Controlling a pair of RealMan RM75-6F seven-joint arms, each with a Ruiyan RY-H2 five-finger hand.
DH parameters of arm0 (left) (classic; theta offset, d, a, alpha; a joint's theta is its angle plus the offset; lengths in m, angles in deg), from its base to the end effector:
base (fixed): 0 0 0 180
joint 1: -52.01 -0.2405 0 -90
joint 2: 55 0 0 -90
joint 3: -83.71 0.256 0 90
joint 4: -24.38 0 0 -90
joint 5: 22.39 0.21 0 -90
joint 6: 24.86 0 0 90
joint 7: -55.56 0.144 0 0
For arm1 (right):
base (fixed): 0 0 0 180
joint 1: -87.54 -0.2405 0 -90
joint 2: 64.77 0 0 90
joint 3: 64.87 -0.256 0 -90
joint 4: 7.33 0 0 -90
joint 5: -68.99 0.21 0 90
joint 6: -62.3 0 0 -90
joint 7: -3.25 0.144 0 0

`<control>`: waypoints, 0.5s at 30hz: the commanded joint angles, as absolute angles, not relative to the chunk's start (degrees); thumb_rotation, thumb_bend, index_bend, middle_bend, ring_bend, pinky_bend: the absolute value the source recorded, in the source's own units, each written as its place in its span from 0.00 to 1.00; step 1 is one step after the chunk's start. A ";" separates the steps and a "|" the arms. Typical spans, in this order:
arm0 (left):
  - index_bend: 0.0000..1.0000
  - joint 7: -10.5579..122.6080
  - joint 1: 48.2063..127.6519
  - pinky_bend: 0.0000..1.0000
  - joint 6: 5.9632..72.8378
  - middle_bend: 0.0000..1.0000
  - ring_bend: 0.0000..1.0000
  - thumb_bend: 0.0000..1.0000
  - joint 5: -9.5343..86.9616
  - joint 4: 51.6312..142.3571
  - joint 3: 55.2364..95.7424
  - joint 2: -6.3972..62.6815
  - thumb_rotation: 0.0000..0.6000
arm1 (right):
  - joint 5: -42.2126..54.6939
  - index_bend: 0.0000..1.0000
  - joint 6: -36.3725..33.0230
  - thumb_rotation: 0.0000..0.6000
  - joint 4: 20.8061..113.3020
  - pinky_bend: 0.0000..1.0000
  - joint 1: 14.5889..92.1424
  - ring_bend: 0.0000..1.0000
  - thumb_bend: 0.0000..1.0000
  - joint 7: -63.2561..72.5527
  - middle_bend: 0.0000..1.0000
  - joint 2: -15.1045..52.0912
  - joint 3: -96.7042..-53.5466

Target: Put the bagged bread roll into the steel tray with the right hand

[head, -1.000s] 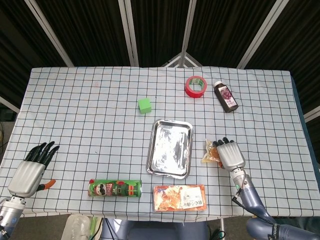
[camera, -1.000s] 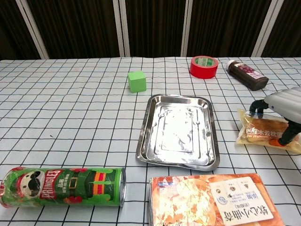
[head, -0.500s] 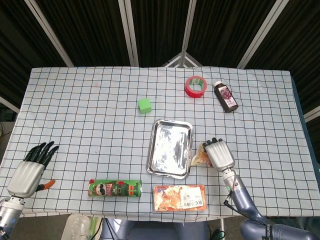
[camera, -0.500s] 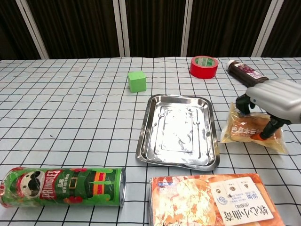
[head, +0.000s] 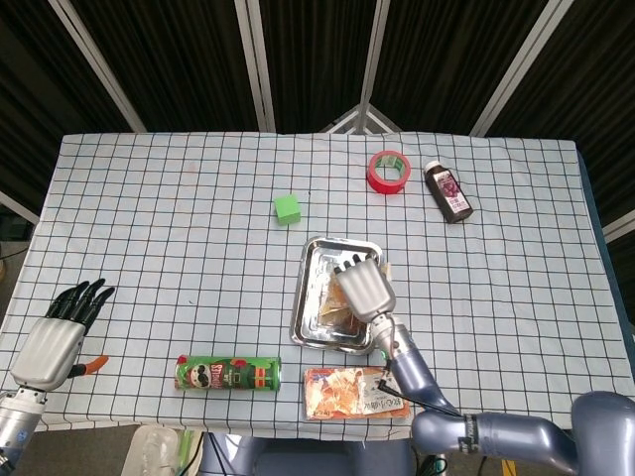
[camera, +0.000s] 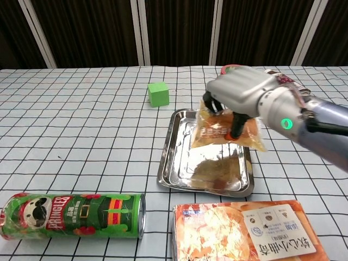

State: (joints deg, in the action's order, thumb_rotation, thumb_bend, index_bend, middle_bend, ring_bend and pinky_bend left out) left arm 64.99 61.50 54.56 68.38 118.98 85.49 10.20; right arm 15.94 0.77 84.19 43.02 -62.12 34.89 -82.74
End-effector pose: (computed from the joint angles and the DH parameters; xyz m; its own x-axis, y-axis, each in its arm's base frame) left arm -0.2876 0.1841 0.1214 0.5162 0.1259 0.8472 0.8508 -0.1887 -0.4904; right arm -0.0721 -0.3267 -0.0466 0.7386 -0.0504 0.6722 -0.6292 -0.4096 0.6606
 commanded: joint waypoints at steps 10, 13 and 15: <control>0.00 64.69 61.70 0.09 54.32 0.00 0.00 0.08 68.86 118.88 85.79 10.15 1.00 | 26.98 0.00 -2.65 1.00 76.38 0.34 35.97 0.10 0.26 -69.59 0.09 42.57 -83.15; 0.00 64.89 61.66 0.09 54.40 0.00 0.00 0.08 69.06 118.98 85.90 10.18 1.00 | 30.38 0.00 -5.17 1.00 79.19 0.25 36.00 0.00 0.26 -72.33 0.00 41.67 -82.87; 0.00 65.04 61.67 0.09 54.37 0.00 0.00 0.08 69.11 119.00 85.94 10.22 1.00 | 31.75 0.00 -6.99 1.00 81.53 0.23 36.11 0.00 0.26 -73.71 0.00 40.82 -82.55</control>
